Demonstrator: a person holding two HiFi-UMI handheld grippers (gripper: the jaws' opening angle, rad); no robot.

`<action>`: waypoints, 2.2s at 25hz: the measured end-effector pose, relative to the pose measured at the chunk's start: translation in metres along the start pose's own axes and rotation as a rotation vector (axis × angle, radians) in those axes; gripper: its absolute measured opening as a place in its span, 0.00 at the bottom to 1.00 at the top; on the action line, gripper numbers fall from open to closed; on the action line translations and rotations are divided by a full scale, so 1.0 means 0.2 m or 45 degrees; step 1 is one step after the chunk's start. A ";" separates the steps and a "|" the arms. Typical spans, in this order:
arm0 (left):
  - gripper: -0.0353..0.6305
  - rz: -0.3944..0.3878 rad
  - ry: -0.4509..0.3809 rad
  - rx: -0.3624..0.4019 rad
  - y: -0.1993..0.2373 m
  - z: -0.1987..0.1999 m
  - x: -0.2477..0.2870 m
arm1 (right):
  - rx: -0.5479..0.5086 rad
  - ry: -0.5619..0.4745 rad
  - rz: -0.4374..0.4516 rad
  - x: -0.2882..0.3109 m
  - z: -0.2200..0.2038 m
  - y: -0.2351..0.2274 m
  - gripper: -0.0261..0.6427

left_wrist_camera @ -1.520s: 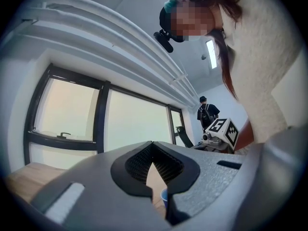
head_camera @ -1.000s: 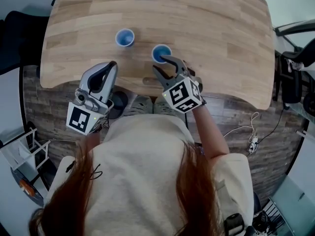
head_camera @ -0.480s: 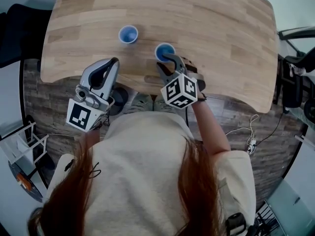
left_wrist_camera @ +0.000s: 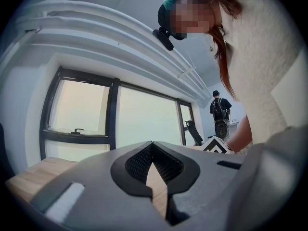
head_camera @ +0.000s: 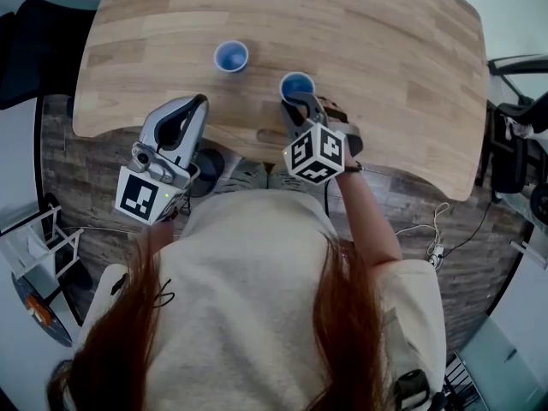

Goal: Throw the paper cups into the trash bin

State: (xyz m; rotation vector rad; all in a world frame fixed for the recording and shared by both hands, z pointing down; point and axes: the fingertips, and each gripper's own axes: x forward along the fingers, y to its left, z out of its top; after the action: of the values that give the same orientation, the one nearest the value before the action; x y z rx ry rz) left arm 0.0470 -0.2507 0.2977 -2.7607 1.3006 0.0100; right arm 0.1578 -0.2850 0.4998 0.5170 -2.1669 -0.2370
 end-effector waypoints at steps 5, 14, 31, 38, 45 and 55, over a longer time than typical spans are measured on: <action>0.06 0.015 0.000 0.001 0.02 0.00 -0.02 | -0.003 0.019 -0.017 0.00 -0.01 -0.02 0.09; 0.06 0.038 -0.023 -0.005 0.07 0.01 -0.05 | -0.014 -0.038 -0.067 -0.03 0.13 -0.13 0.09; 0.06 0.115 -0.003 0.006 0.19 0.01 -0.19 | -0.097 -0.173 -0.110 -0.02 0.54 -0.31 0.09; 0.06 0.144 0.024 -0.013 0.22 -0.01 -0.24 | -0.147 -0.211 -0.085 0.04 0.67 -0.29 0.09; 0.06 0.173 0.028 -0.017 0.28 -0.02 -0.28 | -0.158 -0.243 -0.038 0.10 0.77 -0.26 0.09; 0.06 0.245 0.041 0.008 0.37 -0.03 -0.38 | -0.180 -0.234 0.015 0.18 0.79 -0.19 0.09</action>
State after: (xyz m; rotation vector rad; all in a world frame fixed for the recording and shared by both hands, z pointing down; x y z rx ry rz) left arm -0.0580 -0.2393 0.3019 -2.6300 1.5658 -0.0254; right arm 0.0231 -0.3371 0.4172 0.4154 -2.3089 -0.4433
